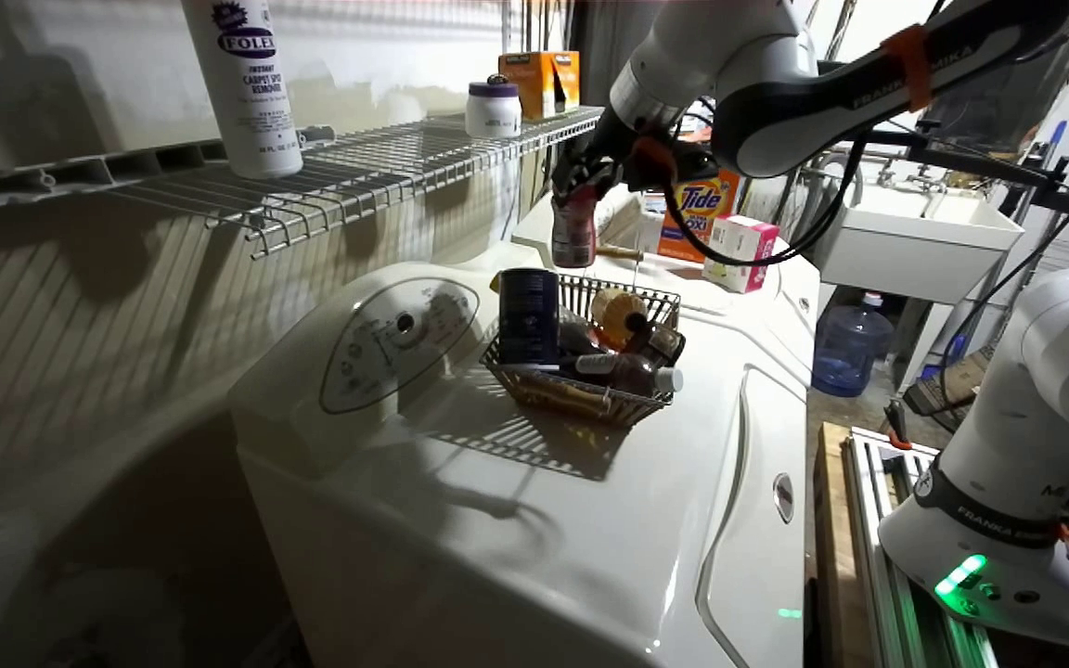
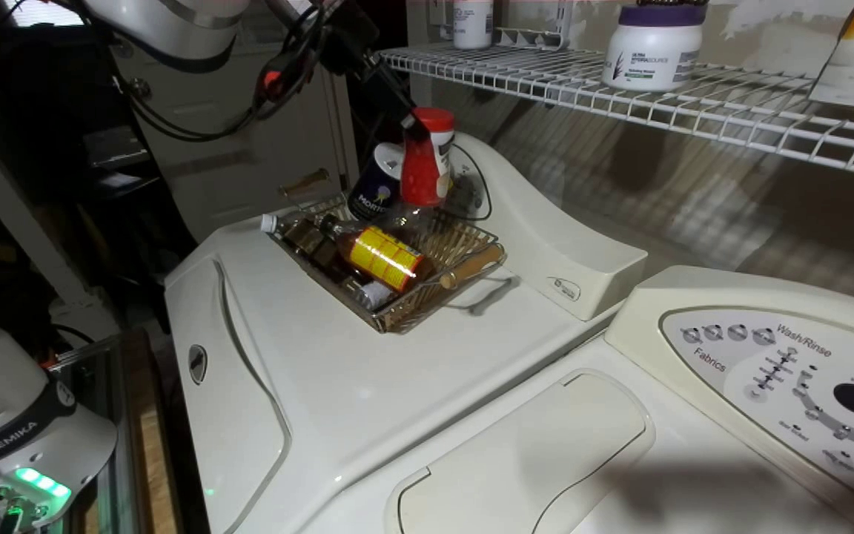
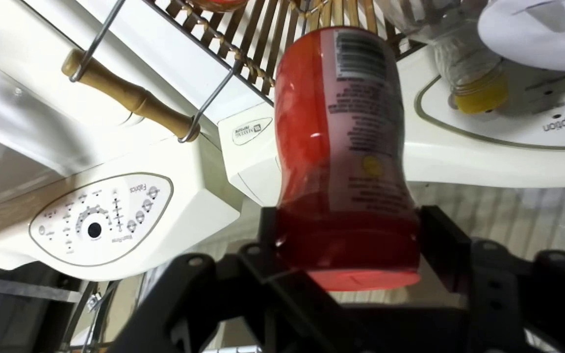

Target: Remove the orange container from the bottom white rack to the basket on the left washing machine

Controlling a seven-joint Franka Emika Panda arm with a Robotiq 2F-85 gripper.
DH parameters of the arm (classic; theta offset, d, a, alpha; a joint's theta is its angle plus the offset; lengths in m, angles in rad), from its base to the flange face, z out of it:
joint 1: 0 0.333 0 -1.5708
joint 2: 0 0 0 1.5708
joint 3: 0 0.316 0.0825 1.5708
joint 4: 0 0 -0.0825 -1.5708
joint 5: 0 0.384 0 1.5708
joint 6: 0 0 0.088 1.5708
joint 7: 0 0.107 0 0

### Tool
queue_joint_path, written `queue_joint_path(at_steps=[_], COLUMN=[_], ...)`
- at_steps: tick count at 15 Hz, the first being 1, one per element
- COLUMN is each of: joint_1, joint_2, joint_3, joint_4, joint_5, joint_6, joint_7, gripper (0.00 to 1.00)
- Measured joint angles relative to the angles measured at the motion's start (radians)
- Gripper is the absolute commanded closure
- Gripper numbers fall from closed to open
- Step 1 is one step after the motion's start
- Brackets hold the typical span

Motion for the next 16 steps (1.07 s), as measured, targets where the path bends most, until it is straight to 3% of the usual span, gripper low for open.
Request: queue_joint_path(at_steps=[11, 16], joint_1=[-0.025, -0.025], joint_2=[0.159, 0.215], joint_3=[-0.042, -0.050], joint_4=[0.000, 0.001], joint_5=[0.017, 0.126], joint_6=[0.149, 0.177], joint_7=[-0.005, -0.062], gripper=[0.52, 0.52])
